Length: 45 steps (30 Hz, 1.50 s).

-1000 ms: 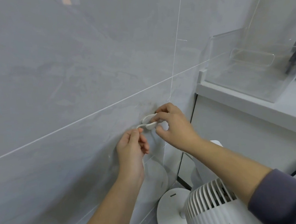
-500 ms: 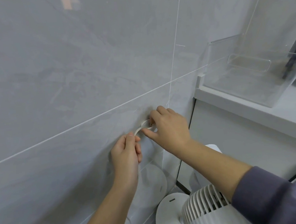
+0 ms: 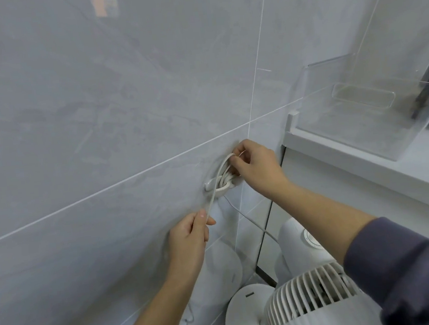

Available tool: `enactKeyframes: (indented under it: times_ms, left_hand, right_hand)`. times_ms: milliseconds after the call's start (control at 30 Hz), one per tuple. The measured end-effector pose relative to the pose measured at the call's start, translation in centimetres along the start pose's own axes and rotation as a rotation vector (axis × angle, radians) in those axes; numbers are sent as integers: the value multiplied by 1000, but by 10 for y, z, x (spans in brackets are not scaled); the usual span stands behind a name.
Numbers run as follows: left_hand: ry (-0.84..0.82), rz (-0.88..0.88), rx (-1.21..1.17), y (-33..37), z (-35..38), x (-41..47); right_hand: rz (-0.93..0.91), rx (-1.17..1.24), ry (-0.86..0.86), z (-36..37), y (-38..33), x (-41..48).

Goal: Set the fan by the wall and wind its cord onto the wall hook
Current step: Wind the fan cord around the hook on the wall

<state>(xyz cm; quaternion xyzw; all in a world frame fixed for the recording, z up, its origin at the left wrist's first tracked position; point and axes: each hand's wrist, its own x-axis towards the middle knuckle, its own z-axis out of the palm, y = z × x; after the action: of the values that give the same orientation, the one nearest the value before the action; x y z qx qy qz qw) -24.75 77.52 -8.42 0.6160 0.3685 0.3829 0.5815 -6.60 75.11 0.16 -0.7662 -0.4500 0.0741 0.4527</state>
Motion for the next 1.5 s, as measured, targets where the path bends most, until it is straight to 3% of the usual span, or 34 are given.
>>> enactKeyframes:
  times_ms: [300, 600, 800, 900, 1033, 1100, 1167, 1333, 1500]
  left_hand:
    - [-133, 51, 131, 0, 10, 6]
    - [-115, 113, 245, 6, 31, 17]
    - [-100, 185, 245, 4, 39, 20]
    - [-80, 204, 274, -1, 40, 23]
    - [-77, 216, 301, -9, 44, 25]
    - [-70, 222, 303, -13, 46, 24]
    - [-53, 253, 339, -14, 48, 23]
    - [-24, 275, 527, -17, 50, 21]
    - [-71, 130, 622, -24, 48, 20]
  right_hand:
    - [166, 213, 0, 3, 13, 9]
    - [294, 466, -20, -3, 25, 14]
    - [216, 457, -106, -12, 31, 18]
    - [63, 318, -172, -22, 34, 20]
    - [-296, -236, -184, -31, 44, 24]
    - [-383, -404, -194, -33, 48, 24]
    - [-303, -345, -200, -35, 50, 22]
    - [136, -30, -373, -34, 47, 19]
    - [438, 168, -437, -22, 45, 17]
